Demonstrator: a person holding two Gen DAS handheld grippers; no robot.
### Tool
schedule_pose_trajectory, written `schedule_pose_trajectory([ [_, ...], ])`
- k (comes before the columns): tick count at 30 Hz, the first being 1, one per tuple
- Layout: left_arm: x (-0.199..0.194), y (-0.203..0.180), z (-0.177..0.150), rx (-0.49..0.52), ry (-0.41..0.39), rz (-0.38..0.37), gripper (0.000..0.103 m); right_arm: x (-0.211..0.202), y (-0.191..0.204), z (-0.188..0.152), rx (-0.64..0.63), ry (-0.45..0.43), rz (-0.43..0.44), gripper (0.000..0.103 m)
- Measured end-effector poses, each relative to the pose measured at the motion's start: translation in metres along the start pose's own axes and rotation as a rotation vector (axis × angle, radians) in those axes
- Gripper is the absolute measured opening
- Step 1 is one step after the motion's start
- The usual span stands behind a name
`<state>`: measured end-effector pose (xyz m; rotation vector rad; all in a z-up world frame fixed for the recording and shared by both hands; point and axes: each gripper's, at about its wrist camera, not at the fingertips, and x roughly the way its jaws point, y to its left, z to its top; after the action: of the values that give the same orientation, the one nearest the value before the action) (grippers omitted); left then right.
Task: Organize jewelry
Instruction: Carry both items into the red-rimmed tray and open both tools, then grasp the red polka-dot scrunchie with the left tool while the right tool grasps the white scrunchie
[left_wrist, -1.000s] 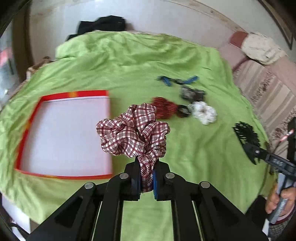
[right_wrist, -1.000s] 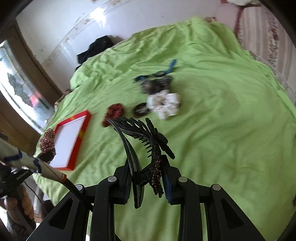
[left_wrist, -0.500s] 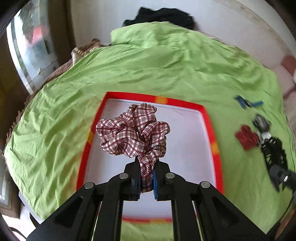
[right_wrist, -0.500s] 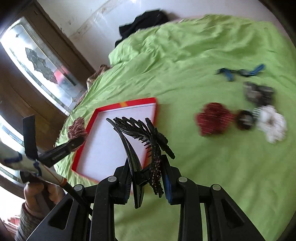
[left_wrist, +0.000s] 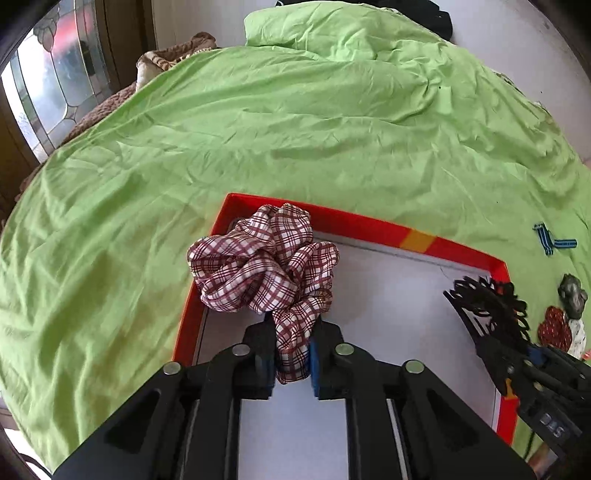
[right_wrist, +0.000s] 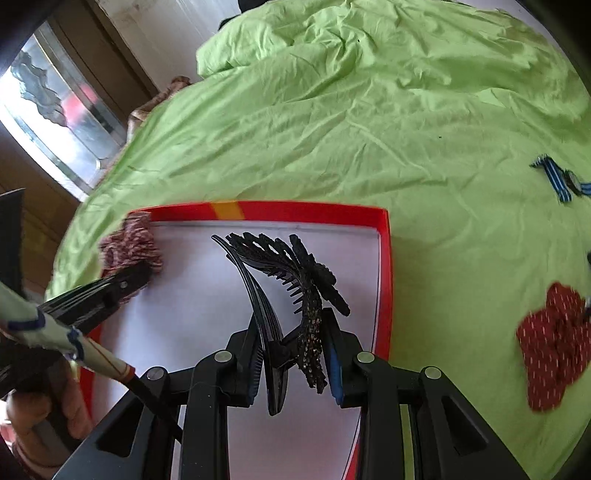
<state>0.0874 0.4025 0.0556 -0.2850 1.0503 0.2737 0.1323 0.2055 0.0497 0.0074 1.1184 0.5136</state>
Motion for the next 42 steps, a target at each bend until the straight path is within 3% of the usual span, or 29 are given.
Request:
schedule_pose_trajectory([
  [2,0.002,0.001,0.002,-0.01,-0.007,-0.016,0.018,0.006,-0.004,0.004,0.005,-0.01,-0.035,0.038],
  [3,0.002,0.0,0.002,-0.011,-0.009,-0.027,0.02,0.005,-0.005,0.005,0.007,-0.011,-0.038,0.05],
  [5,0.001,0.0,0.001,-0.011,-0.01,-0.048,0.028,0.001,-0.008,0.005,0.015,-0.019,-0.006,0.057],
  [6,-0.002,0.0,0.0,-0.01,-0.016,-0.057,0.03,-0.006,-0.009,0.004,0.027,-0.029,0.003,0.069],
  [7,-0.005,-0.001,-0.002,-0.009,-0.025,-0.06,0.03,-0.014,-0.01,0.002,0.037,-0.045,0.01,0.074],
  [11,-0.025,-0.001,-0.014,-0.012,-0.05,-0.067,0.034,-0.049,-0.014,-0.021,0.034,-0.052,0.053,0.077],
  [14,-0.05,0.001,-0.031,-0.032,-0.075,-0.073,0.038,-0.065,-0.018,-0.059,-0.025,-0.016,-0.03,0.077],
  [16,-0.068,0.003,-0.046,-0.049,-0.093,-0.081,0.042,-0.066,-0.018,-0.087,-0.072,0.023,-0.056,0.067],
  [18,-0.084,0.005,-0.062,-0.065,-0.106,-0.094,0.042,-0.062,-0.017,-0.108,-0.104,0.072,-0.052,0.021],
  [20,-0.097,0.006,-0.079,-0.082,-0.109,-0.106,0.042,-0.059,-0.018,-0.121,-0.108,0.098,-0.005,0.013],
  [28,-0.14,-0.004,-0.13,-0.115,-0.126,-0.108,0.042,-0.074,-0.012,-0.151,-0.123,0.093,-0.007,0.015],
  [31,-0.158,-0.023,-0.14,-0.092,-0.149,-0.114,0.043,-0.089,-0.009,-0.156,-0.135,0.055,0.022,0.019],
  [33,-0.17,-0.035,-0.147,-0.077,-0.162,-0.119,0.049,-0.107,-0.01,-0.164,-0.134,-0.002,0.034,0.038],
  [36,-0.19,-0.058,-0.161,-0.061,-0.189,-0.133,0.055,-0.145,-0.022,-0.181,-0.145,-0.086,0.025,0.06],
  [39,-0.206,-0.081,-0.178,-0.058,-0.204,-0.154,0.06,-0.18,-0.047,-0.204,-0.136,-0.169,-0.037,0.064],
  [42,-0.214,-0.106,-0.193,-0.025,-0.203,-0.17,0.06,-0.2,-0.082,-0.226,-0.092,-0.197,-0.078,0.064],
])
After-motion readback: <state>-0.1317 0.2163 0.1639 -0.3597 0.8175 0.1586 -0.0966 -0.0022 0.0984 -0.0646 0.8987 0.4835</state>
